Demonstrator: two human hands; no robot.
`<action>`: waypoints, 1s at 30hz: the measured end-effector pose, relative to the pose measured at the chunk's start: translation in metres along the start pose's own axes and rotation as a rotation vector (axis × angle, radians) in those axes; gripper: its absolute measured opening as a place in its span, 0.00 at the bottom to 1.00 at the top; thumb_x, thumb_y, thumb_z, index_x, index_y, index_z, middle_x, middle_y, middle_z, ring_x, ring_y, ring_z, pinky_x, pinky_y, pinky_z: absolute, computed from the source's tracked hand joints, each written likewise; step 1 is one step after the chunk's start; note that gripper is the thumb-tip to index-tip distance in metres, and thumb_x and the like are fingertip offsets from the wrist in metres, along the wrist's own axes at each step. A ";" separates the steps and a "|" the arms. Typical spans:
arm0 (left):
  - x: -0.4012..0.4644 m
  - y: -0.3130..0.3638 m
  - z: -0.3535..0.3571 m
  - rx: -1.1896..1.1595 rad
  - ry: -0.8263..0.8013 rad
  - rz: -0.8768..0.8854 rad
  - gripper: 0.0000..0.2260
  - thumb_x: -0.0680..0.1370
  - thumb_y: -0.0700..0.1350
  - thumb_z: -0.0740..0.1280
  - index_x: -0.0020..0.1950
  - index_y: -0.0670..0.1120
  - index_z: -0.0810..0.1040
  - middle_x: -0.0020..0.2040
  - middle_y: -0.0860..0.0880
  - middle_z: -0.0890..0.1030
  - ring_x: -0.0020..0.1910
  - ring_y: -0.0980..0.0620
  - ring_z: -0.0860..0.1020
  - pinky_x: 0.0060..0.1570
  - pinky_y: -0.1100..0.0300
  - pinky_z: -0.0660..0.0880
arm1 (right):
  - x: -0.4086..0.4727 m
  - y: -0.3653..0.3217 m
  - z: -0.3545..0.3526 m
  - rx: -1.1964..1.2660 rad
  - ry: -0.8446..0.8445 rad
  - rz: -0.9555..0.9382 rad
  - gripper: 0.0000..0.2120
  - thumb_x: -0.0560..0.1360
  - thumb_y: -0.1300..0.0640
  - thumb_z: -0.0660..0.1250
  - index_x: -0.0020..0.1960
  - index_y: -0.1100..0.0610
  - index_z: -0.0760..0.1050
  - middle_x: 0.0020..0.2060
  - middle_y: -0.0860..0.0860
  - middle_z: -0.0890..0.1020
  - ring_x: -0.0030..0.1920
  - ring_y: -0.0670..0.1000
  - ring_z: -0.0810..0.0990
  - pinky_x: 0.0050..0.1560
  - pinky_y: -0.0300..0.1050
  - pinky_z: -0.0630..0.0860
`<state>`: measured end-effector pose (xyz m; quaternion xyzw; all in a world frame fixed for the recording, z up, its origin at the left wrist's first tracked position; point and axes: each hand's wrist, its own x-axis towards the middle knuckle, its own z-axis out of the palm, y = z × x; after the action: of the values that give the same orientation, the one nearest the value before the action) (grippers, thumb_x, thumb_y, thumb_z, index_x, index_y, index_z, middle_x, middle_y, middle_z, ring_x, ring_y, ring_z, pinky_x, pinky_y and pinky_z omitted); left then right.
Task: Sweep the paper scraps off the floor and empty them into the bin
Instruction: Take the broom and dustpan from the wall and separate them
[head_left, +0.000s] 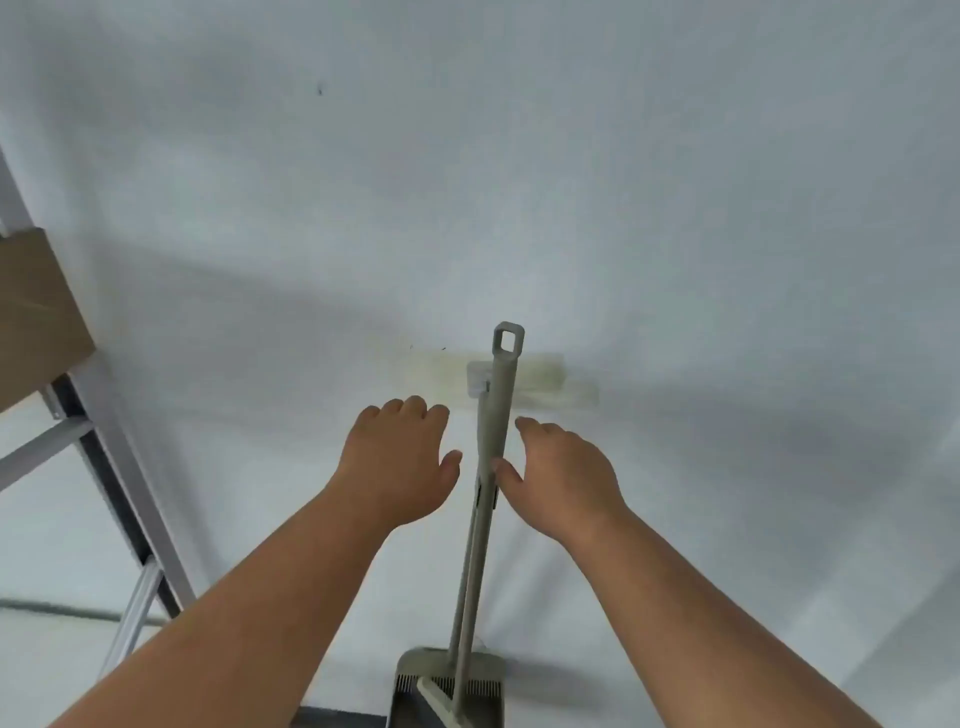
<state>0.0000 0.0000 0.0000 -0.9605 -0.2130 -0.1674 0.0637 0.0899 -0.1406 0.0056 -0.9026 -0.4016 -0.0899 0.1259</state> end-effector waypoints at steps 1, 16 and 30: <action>0.005 0.000 0.003 0.011 -0.019 0.009 0.22 0.77 0.57 0.56 0.67 0.48 0.68 0.61 0.49 0.75 0.59 0.47 0.73 0.59 0.54 0.68 | 0.004 0.000 0.002 0.003 -0.014 0.006 0.24 0.78 0.41 0.57 0.69 0.53 0.67 0.58 0.51 0.79 0.57 0.55 0.78 0.53 0.47 0.74; 0.050 -0.003 0.047 0.001 -0.169 0.260 0.23 0.77 0.48 0.60 0.72 0.54 0.62 0.70 0.47 0.67 0.66 0.46 0.69 0.60 0.53 0.69 | 0.021 -0.018 0.037 0.376 -0.059 0.188 0.14 0.78 0.50 0.62 0.61 0.55 0.72 0.50 0.51 0.82 0.50 0.54 0.80 0.46 0.44 0.75; 0.071 0.011 0.030 0.051 0.034 0.460 0.16 0.76 0.45 0.61 0.64 0.51 0.71 0.66 0.49 0.70 0.65 0.48 0.69 0.57 0.57 0.67 | 0.024 -0.012 0.009 0.440 -0.007 0.210 0.12 0.76 0.53 0.62 0.57 0.56 0.71 0.44 0.52 0.81 0.42 0.53 0.81 0.42 0.48 0.80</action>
<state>0.0744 0.0235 -0.0043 -0.9789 0.0085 -0.1593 0.1279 0.0971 -0.1132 0.0057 -0.8907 -0.3158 0.0161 0.3266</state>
